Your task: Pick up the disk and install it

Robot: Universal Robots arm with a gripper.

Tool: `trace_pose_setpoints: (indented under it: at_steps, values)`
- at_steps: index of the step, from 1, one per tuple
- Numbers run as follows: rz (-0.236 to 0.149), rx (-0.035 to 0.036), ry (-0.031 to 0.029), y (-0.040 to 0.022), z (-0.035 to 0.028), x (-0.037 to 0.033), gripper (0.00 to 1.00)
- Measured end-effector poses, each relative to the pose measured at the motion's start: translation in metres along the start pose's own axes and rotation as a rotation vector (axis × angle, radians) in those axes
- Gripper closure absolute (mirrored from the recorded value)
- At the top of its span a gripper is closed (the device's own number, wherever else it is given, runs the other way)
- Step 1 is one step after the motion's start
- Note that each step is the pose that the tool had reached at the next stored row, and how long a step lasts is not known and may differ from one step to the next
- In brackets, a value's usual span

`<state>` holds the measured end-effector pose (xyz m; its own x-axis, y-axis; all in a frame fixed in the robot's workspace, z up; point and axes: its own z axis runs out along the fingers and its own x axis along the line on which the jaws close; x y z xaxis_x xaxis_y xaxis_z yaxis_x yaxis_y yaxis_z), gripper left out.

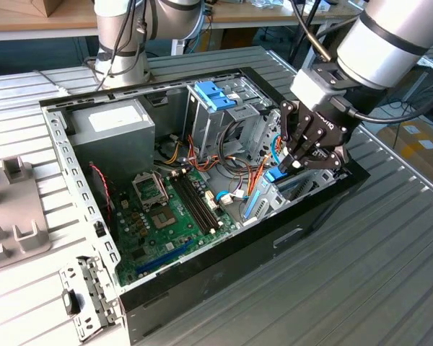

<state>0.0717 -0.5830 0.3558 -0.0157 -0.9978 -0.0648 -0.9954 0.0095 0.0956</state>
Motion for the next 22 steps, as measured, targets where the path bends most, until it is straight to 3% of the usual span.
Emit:
trace_pose_setpoints:
  at_steps: [6,17,22]
  values:
    - [0.000,-0.0001,0.0000,-0.0028,0.0033,0.0002,0.89]
    - [0.000,-0.0067,0.0000,-0.0310,0.0111,-0.0050,0.89]
    - [0.001,-0.0091,0.0002,-0.0404,0.0142,-0.0064,0.89]
